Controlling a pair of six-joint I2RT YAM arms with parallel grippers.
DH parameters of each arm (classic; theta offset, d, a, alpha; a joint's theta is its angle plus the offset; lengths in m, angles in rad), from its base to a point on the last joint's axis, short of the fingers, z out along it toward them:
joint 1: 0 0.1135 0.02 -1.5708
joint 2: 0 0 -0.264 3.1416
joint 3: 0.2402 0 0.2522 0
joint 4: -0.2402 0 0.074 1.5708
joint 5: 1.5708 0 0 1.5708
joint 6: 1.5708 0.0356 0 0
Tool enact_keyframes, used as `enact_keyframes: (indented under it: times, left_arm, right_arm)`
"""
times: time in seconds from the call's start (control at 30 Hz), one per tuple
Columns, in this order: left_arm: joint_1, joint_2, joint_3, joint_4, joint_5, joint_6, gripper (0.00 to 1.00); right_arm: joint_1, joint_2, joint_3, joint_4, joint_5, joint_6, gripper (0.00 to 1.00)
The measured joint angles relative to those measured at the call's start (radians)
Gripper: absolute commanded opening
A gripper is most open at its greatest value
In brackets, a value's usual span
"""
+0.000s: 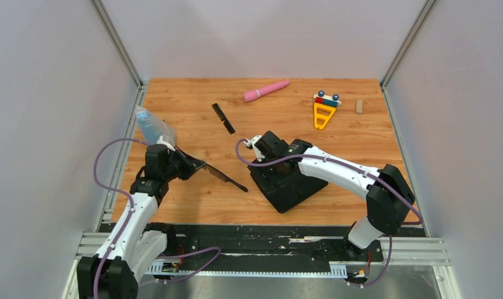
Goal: Sort the hair-cutting tools
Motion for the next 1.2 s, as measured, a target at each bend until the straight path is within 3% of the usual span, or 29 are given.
enact_keyframes:
  times: [0.23, 0.43, 0.63, 0.97, 1.2]
  left_arm:
    - [0.003, -0.053, 0.015, -0.018, -0.024, -0.017, 0.0]
    - [0.003, -0.12, 0.015, -0.04, -0.065, -0.019, 0.0]
    - [0.003, -0.219, 0.014, -0.06, -0.108, -0.019, 0.0]
    - [0.004, -0.238, -0.042, -0.021, -0.095, -0.023, 0.0]
    - [0.004, -0.232, -0.1, 0.127, -0.037, -0.065, 0.0]
  right_arm:
    - [-0.024, -0.022, -0.137, -0.039, 0.05, 0.187, 0.67]
    - [-0.016, 0.123, -0.127, 0.011, 0.032, 0.274, 0.67]
    - [-0.016, 0.304, 0.079, -0.013, 0.065, 0.309, 0.67]
    - [-0.034, 0.509, 0.378, 0.022, 0.121, 0.325, 0.67]
    - [-0.045, 0.502, 0.398, 0.124, 0.074, 0.322, 0.7]
